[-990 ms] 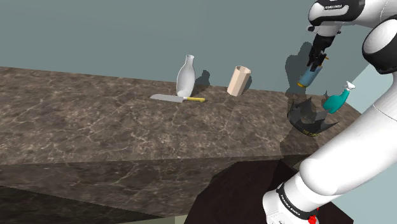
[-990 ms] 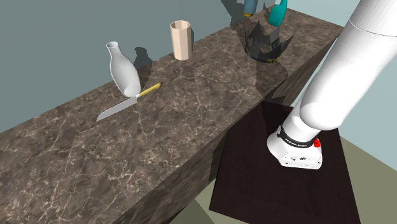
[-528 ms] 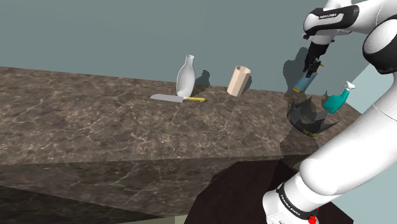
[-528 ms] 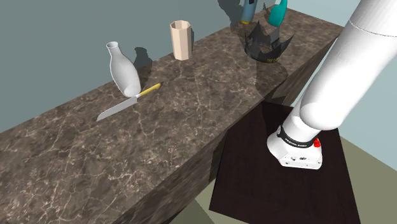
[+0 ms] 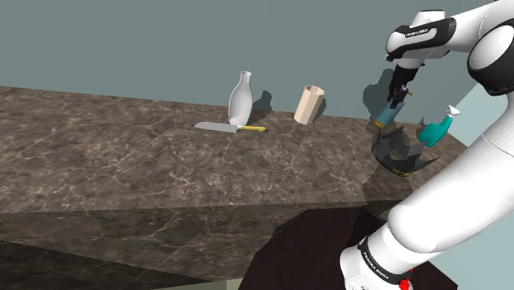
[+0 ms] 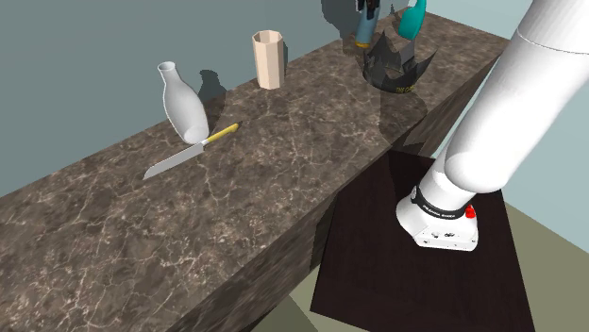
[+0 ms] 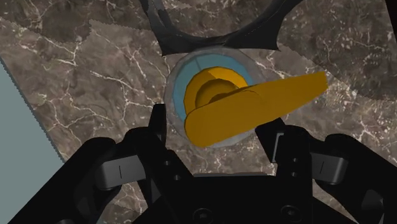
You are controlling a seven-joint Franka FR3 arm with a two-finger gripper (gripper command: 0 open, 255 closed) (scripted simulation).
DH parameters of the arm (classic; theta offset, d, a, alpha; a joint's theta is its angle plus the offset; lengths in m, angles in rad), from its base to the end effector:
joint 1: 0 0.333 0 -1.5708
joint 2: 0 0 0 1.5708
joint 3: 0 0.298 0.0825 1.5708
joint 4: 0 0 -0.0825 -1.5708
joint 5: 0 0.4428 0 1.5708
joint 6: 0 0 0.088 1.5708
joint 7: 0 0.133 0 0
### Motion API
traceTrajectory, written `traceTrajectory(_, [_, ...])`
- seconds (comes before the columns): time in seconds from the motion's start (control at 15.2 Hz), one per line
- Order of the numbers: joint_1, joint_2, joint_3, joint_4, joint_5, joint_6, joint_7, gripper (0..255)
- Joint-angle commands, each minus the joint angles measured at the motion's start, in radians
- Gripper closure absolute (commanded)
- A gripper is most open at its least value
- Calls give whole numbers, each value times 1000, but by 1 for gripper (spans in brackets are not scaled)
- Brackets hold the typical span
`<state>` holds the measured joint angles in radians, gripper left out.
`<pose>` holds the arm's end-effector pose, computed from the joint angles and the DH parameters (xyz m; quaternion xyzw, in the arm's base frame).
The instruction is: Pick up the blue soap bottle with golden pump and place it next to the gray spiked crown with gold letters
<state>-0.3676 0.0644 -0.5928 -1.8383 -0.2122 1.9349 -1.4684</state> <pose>0.3537 -0.5322 0.4383 0.9512 0.2846 -0.1029 0.0606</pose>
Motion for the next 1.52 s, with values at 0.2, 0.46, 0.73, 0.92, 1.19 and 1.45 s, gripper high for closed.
traceTrajectory(0.2, [-3, 16, -1, -53, 4, 67, 8, 255])
traceTrajectory(0.46, [-6, 32, -2, -91, 9, 118, 12, 255])
traceTrajectory(0.73, [-10, 51, -2, -125, 16, 169, 16, 255])
traceTrajectory(0.92, [-13, 68, -2, -149, 22, 207, 17, 255])
traceTrajectory(1.19, [-18, 93, 0, -177, 33, 258, 18, 255])
traceTrajectory(1.45, [-24, 122, 3, -202, 46, 308, 18, 255])
